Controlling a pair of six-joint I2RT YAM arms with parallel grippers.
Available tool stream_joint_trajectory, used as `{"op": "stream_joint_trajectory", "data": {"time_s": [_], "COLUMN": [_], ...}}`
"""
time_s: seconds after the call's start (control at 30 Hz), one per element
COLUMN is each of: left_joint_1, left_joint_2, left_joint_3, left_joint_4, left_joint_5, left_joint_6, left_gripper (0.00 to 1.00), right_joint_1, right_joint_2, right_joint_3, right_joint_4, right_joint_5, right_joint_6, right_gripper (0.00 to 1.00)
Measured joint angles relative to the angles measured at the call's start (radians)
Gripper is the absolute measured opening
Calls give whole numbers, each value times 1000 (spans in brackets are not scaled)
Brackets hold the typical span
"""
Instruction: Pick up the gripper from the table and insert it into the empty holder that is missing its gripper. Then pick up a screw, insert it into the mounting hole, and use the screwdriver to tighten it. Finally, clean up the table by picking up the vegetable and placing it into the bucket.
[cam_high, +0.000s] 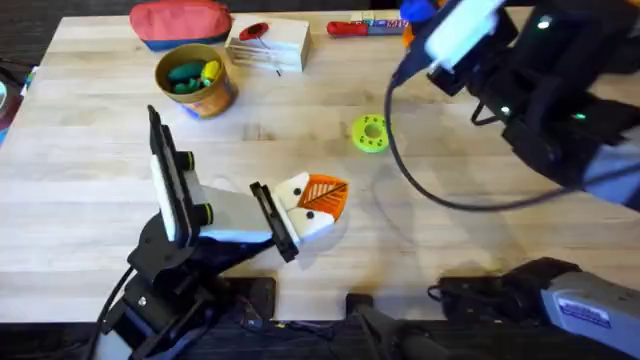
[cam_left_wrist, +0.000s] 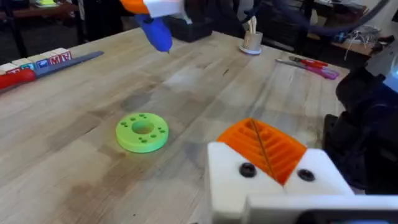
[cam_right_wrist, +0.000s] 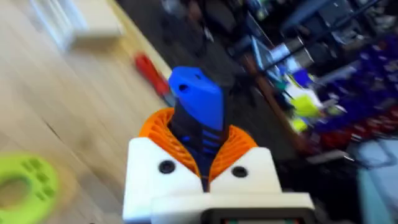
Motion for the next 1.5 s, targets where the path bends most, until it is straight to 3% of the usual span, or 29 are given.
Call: {"op": "stream_joint_trajectory", "data": {"time_s": [0.27, 0.6, 0.67, 0.83, 0.97, 1.0, 1.17, 1.2, 1.37, 1.5], "left_joint_1": [0, 0, 0, 0, 0, 0, 0, 0, 0, 0], "left_joint_2": [0, 0, 0, 0, 0, 0, 0, 0, 0, 0], "left_joint_3": [0, 0, 0, 0, 0, 0, 0, 0, 0, 0], "left_joint_4": [0, 0, 0, 0, 0, 0, 0, 0, 0, 3], "left_joint_5": [0, 0, 0, 0, 0, 0, -1, 0, -2, -46], "left_joint_6": [0, 0, 0, 0, 0, 8, 7, 5, 7, 4], "left_gripper": [15, 15, 15, 15, 15, 86, 851, 957, 987, 986], "right_joint_1": [-34, -34, -34, -30, -30, -30, -30, -30, -29, -28], "right_joint_2": [278, 463, 472, 464, 460, 458, 403, 378, 216, 82], "right_joint_3": [0, 0, 0, 18, 26, 26, 20, 19, 19, 19], "right_joint_4": [2, 16, 16, 44, 40, 35, 2, -6, -81, -197], "right_joint_5": [147, 170, 171, 171, 185, 210, 227, 229, 233, 220], "right_joint_6": [-406, -515, -501, -452, -407, -341, -191, -155, 49, 234], "right_gripper": [7, 28, 218, 929, 991, 991, 991, 991, 991, 991]}}
